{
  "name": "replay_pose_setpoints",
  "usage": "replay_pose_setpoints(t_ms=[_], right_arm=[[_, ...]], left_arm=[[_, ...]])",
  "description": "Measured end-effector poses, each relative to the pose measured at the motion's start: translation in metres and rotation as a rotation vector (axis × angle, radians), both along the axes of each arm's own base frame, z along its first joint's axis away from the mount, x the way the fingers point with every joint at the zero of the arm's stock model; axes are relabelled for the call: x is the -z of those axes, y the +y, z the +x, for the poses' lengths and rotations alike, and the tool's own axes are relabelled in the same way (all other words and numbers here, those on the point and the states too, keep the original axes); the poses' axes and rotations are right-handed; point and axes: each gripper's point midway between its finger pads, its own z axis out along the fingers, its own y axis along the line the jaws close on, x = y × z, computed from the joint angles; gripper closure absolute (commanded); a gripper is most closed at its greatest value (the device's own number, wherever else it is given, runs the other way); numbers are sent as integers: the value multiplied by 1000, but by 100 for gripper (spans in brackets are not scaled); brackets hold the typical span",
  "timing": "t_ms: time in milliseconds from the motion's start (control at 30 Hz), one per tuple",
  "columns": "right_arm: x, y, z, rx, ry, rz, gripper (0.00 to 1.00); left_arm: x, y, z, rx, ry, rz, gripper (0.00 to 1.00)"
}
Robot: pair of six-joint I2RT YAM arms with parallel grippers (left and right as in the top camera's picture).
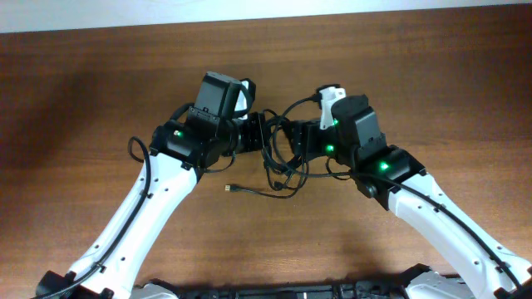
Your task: Untangle cables
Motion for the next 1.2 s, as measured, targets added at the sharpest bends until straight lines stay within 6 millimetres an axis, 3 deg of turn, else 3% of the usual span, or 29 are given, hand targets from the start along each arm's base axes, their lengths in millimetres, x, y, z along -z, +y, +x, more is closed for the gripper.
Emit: replay_pose_setpoints(t_ms=[267,333,467,633,800,900,1033,1100,1200], right_arm=[[33,-81,5,409,114,-171,21],[38,-82,1,399,151,-162,21],[49,-62,-12,293,243,-106,21],[72,-48,-26,221,363,-85,21],[75,-36,-41,121,422,-58,22],[76,-34,-43,104,429,-56,18],[80,-45,-45,131,452,-73,16],[84,-72,-43,200,488,-75,16],[78,-90,-42,191,493,-39,16]], left_arm=[[1,2,0,-10,5,8,100],[-3,-1,6,-9,-27,-9,100],[-30,-25,21,48,-136,-138,100],[-46,-38,25,80,-174,-221,100],[-56,-17,49,-70,-143,-304,100],[-51,-14,47,-64,-133,-281,100],[-28,-7,29,-9,-72,-187,100],[-19,-3,21,45,-71,-135,100],[-13,-1,15,129,-105,-77,100]])
